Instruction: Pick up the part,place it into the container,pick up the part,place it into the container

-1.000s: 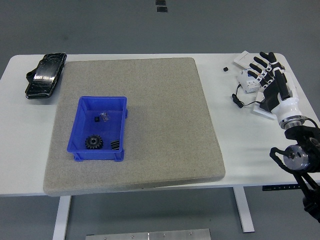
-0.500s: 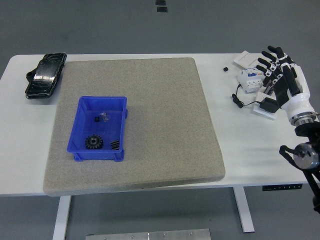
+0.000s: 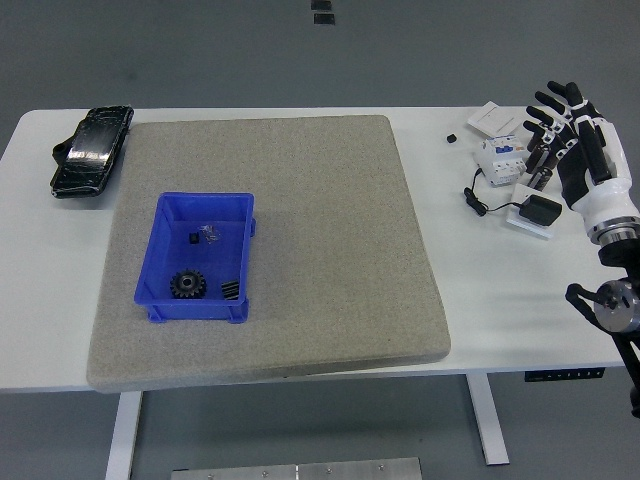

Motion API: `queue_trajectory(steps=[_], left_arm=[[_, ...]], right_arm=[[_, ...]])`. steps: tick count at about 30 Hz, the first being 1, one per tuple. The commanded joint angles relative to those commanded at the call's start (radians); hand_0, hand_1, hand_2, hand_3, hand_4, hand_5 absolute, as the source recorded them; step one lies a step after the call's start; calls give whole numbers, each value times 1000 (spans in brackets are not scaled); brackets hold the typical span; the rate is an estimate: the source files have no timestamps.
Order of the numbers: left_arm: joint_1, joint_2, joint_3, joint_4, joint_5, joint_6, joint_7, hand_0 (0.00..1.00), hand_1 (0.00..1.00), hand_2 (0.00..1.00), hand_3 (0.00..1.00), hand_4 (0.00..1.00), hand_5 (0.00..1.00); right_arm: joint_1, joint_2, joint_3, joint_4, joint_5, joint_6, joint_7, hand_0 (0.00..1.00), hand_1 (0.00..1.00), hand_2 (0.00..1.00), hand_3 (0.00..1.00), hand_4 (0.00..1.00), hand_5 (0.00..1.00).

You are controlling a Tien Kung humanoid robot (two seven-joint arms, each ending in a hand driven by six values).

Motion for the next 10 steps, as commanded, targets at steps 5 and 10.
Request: queue_trajectory(steps=[5, 10], left_arm=[[-4, 1, -1, 1, 1, 0, -1, 682, 659, 627, 569, 705, 286], [-6, 2, -15, -2, 25, -1, 8, 682, 659, 627, 569, 705, 286]], right_arm=[[-2, 1, 13, 2, -4, -2, -3, 755, 735, 752, 743, 915, 654], [-4, 1, 24, 6, -9, -3, -4, 755, 735, 752, 743, 915, 654]])
